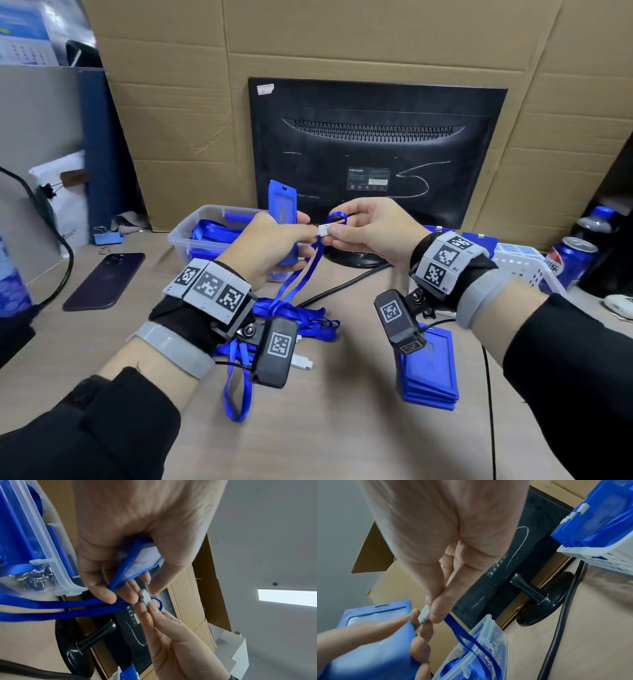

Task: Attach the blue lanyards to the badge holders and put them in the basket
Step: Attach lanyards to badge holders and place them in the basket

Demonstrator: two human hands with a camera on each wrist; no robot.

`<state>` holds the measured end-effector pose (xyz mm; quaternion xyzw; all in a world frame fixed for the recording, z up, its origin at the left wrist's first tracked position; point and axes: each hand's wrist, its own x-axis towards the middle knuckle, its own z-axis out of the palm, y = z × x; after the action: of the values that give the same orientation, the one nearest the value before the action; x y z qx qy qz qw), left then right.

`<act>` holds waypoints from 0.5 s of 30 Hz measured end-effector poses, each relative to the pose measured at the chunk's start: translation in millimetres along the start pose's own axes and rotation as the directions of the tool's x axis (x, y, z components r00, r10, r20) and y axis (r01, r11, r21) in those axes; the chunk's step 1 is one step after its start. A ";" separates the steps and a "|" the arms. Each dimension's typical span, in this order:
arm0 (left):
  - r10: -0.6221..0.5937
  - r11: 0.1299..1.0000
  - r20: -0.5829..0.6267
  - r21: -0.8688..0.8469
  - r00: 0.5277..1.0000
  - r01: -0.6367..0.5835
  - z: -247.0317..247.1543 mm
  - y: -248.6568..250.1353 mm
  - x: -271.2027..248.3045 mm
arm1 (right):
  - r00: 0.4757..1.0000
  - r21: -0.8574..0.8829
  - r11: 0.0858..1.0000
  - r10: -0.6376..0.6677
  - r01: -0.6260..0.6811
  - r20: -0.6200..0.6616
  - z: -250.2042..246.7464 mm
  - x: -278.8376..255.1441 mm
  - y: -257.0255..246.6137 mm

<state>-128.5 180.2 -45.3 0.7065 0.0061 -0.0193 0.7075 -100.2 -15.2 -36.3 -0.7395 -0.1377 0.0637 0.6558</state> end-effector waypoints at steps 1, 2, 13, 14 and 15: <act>-0.009 1.000 0.004 -0.006 1.000 0.010 -0.7 0.3 0.3 | 1.000 0.004 1.000 -0.011 0.011 -0.010 0.4 0.6 0.9; -0.017 1.000 0.005 -0.010 1.000 0.018 -1.2 0.3 0.6 | 1.000 0.000 1.000 -0.024 0.024 -0.015 1.3 0.9 1.5; -0.001 1.000 -0.009 0.004 1.000 0.001 -3.8 -1.8 0.2 | 0.999 -0.099 0.994 -0.047 0.047 -0.001 6.1 -0.3 6.8; 0.010 1.000 -0.017 0.011 1.000 -0.010 -5.3 -2.4 1.3 | 1.000 -0.058 0.998 -0.016 0.016 -0.010 6.8 -0.3 5.5; 0.019 1.000 -0.023 0.019 1.000 -0.019 -7.0 -2.8 2.2 | 0.999 -0.021 0.999 0.034 -0.035 -0.026 6.8 0.8 5.4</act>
<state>-126.3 187.1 -48.2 0.7132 0.0076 -0.0042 0.7009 -100.7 -9.0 -42.5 -0.7496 -0.1172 0.0639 0.6483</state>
